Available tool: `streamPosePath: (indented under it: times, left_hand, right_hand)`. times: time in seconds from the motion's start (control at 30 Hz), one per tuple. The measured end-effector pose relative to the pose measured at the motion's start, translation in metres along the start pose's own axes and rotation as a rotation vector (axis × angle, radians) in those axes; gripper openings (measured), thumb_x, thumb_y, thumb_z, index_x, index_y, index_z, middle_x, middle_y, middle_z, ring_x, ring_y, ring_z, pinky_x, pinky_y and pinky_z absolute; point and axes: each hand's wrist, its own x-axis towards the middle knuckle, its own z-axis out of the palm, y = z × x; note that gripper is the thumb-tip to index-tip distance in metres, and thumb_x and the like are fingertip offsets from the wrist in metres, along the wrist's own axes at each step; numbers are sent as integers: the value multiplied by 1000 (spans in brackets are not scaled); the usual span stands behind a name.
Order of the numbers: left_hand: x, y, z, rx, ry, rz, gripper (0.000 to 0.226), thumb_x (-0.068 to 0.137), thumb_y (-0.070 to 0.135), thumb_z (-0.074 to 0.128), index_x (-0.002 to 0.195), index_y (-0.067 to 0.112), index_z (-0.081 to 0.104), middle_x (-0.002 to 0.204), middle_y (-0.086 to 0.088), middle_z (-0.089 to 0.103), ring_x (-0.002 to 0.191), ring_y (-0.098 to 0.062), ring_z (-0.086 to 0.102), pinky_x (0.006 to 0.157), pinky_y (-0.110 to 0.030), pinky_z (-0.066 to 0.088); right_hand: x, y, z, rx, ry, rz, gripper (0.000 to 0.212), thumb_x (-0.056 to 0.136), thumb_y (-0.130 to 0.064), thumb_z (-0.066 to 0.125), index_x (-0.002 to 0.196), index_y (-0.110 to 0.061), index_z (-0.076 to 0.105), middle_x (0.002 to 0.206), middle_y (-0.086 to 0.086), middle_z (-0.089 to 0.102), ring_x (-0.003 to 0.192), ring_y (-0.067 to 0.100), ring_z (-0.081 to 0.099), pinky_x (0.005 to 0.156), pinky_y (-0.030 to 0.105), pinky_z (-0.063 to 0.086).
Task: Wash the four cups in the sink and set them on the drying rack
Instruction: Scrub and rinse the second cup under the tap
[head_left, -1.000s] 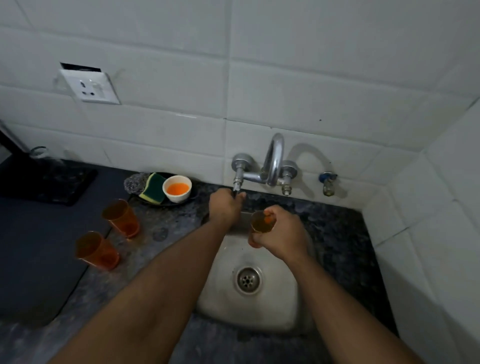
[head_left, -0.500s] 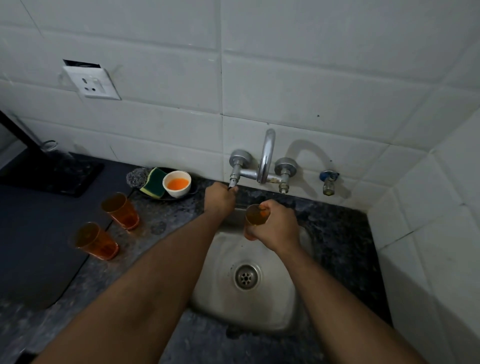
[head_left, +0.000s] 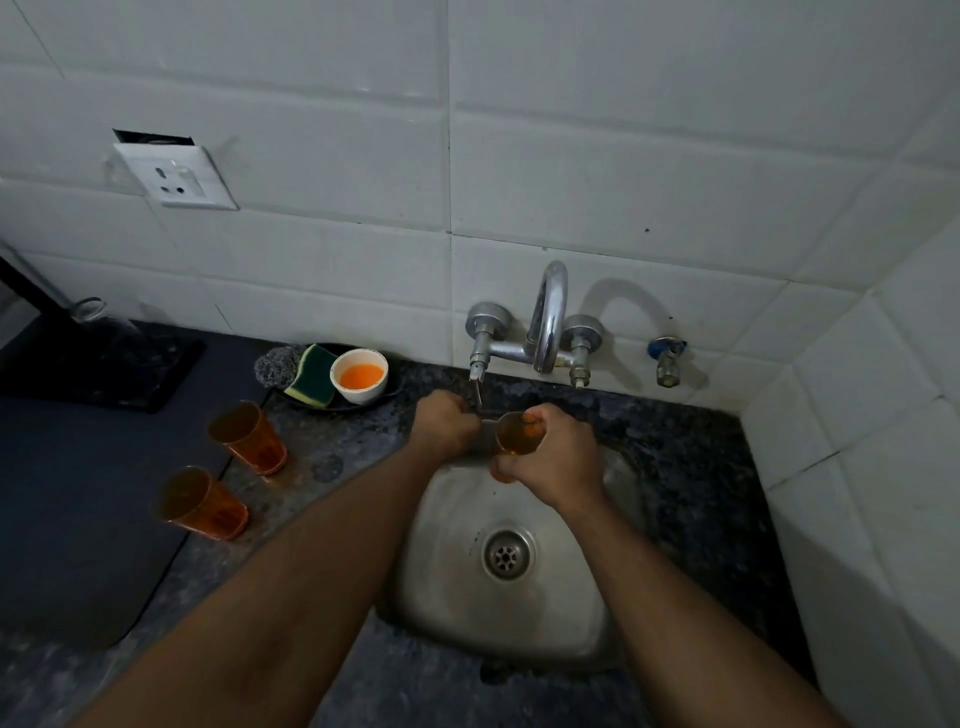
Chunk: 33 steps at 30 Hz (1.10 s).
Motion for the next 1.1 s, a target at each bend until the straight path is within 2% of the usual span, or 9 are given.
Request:
streamPosePath:
  times: [0.07, 0.17, 0.23, 0.37, 0.57, 0.67, 0.83, 1.0, 1.1]
  left_hand:
    - [-5, -11, 3, 116, -139, 81, 17, 86, 9, 75, 101, 11, 81, 89, 0, 76, 78, -8, 68, 70, -22, 56]
    - [-20, -21, 8, 32, -313, 285, 69, 71, -5, 86, 133, 19, 67, 116, 7, 72, 104, -5, 66, 93, -30, 60]
    - [-26, -22, 12, -23, -275, 398, 90, 64, 6, 96, 143, 21, 58, 127, 7, 69, 113, -5, 62, 100, -30, 54]
    - [-26, -19, 12, -54, -188, 427, 66, 67, 7, 91, 128, 17, 66, 111, 3, 73, 104, -14, 70, 90, -31, 60]
    - [-22, -16, -4, 72, -227, 411, 52, 68, -3, 81, 113, 16, 64, 100, 2, 67, 92, -17, 66, 76, -28, 61]
    - [-26, -15, -2, 52, -223, 450, 57, 67, -2, 84, 115, 18, 59, 98, 6, 64, 90, -16, 64, 65, -12, 50]
    - [-35, -21, 9, -60, -104, 463, 54, 64, 11, 94, 107, 19, 63, 98, 4, 66, 91, -17, 66, 73, -27, 54]
    - [-34, -23, 6, -34, -398, 367, 66, 70, 2, 91, 127, 20, 63, 115, 5, 64, 105, -10, 62, 79, -18, 52]
    - [-40, -21, 18, -82, -168, 402, 71, 58, 25, 101, 118, 21, 63, 108, 7, 69, 99, -12, 66, 81, -26, 57]
  right_hand:
    - [1, 0, 4, 42, 0, 13, 66, 55, -38, 97, 114, -31, 68, 100, -12, 71, 89, 10, 68, 80, 35, 61]
    - [0, 0, 8, 123, -26, -3, 66, 59, -32, 98, 117, -28, 67, 104, -11, 71, 95, 10, 68, 84, 31, 59]
    - [-2, -1, 11, 147, -53, -27, 69, 64, -31, 98, 124, -27, 65, 109, -11, 70, 100, 10, 67, 87, 30, 58]
    - [-10, 10, 15, 219, 41, -118, 80, 69, -28, 97, 139, -25, 58, 123, -15, 62, 101, 4, 65, 85, 22, 57]
    - [-19, 34, 16, -68, 89, -593, 25, 86, -10, 83, 110, -18, 80, 115, -5, 71, 96, 11, 67, 84, 31, 60]
    - [-12, 31, 19, 28, 68, -513, 15, 85, -4, 81, 95, -15, 83, 94, -4, 76, 82, 8, 68, 75, 35, 60]
    - [-14, 31, 20, 167, 35, -414, 15, 82, -8, 86, 94, -16, 84, 89, -5, 78, 80, 6, 71, 72, 21, 57]
    - [-12, 42, 14, 69, -101, -470, 15, 80, -8, 88, 92, -17, 85, 89, -4, 79, 83, 6, 69, 73, 10, 51]
    - [-11, 38, 18, 123, -49, -414, 13, 80, -9, 87, 88, -18, 84, 81, -5, 76, 74, 8, 68, 66, 15, 50]
